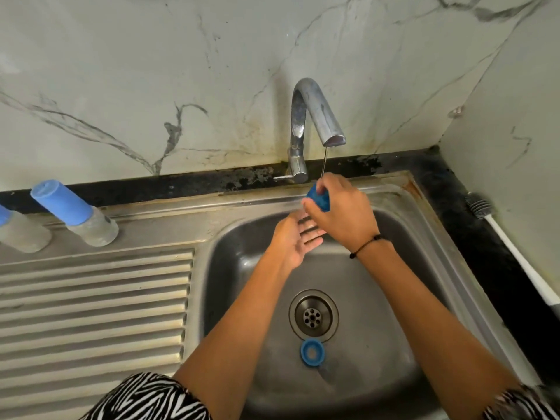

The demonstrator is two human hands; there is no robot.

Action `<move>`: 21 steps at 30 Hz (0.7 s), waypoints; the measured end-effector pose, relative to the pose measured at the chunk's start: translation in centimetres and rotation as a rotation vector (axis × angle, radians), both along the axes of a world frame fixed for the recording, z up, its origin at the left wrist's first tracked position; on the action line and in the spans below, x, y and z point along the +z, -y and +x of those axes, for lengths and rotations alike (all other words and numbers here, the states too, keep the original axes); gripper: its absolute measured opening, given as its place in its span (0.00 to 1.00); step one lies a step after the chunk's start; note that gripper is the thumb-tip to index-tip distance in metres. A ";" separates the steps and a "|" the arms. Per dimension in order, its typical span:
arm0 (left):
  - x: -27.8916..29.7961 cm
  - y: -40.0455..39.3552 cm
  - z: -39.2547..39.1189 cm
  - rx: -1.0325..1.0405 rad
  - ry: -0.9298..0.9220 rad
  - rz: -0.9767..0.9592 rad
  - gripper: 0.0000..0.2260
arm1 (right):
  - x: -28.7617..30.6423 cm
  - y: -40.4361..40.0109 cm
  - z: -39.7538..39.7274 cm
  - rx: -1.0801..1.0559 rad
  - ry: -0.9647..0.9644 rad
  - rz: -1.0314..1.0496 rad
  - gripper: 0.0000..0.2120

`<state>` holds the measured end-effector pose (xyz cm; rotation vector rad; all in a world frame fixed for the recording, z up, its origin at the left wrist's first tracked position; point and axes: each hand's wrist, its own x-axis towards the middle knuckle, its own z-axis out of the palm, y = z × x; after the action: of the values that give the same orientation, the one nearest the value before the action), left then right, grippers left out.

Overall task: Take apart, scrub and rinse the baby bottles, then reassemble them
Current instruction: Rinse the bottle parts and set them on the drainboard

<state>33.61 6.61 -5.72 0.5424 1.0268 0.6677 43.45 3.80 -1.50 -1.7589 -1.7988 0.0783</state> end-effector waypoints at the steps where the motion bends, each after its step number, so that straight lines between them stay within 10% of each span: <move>1: 0.2 -0.1 0.2 -0.001 0.006 0.001 0.10 | 0.4 0.0 0.1 -0.014 -0.001 0.024 0.12; 8: 0.4 0.4 1.2 -0.011 0.046 -0.035 0.13 | 0.5 0.6 0.3 -0.022 -0.146 -0.172 0.13; 17: 3.3 -0.2 1.8 0.124 0.271 -0.113 0.13 | 0.0 0.9 -0.9 0.048 -1.296 -0.005 0.21; 21: 4.9 -0.6 2.3 0.146 0.206 -0.170 0.23 | -1.5 1.1 0.0 -0.039 -1.156 -0.045 0.16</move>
<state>35.89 7.23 -0.83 0.2460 0.9242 0.7415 43.48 2.69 -2.97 -1.2894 -0.8953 0.9138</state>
